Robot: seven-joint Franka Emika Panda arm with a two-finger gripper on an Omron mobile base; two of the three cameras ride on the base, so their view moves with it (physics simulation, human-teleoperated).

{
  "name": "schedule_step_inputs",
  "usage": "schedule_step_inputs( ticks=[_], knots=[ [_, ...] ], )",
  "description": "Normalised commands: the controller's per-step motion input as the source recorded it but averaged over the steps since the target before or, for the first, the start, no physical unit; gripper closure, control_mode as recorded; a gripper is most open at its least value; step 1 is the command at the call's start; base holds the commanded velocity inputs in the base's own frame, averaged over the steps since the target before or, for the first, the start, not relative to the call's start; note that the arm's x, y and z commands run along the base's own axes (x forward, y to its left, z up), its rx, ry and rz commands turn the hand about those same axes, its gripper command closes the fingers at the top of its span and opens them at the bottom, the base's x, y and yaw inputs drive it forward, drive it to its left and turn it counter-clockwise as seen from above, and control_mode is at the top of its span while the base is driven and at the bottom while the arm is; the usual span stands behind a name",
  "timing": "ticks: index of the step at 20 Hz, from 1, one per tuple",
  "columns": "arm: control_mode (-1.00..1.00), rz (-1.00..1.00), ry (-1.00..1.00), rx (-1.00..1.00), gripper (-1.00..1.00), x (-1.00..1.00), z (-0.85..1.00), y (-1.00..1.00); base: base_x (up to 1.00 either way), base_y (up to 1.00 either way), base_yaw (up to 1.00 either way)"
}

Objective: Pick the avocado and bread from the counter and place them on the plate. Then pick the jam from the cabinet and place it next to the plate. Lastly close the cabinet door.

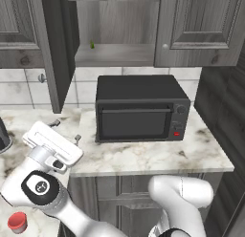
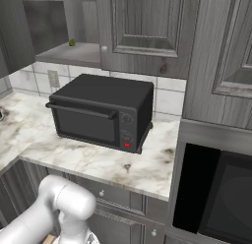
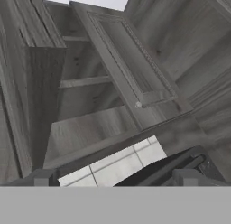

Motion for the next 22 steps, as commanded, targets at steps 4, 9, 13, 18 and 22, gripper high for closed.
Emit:
schedule_step_inputs(
  ticks=[4, 9, 13, 18, 22],
  knots=[
    [-1.0, 0.0, 0.0, 0.0, -1.0, 0.18, 0.03, 0.18, 0.0, 0.0, 0.0],
    [-1.0, 0.0, 0.0, 0.0, -1.0, 0.18, 0.05, 0.13, 0.0, 0.0, 0.0],
    [-1.0, 0.0, 0.0, 0.0, -1.0, 0.21, 0.06, 0.15, 0.0, 0.0, 0.0],
    [-1.0, 0.0, 0.0, 0.0, -1.0, 0.22, 0.05, 0.18, 0.0, 0.0, 0.0],
    [-1.0, 0.0, 0.0, 0.0, -1.0, 0.21, 0.06, 0.2, 0.0, 0.0, 0.0]
  ],
)
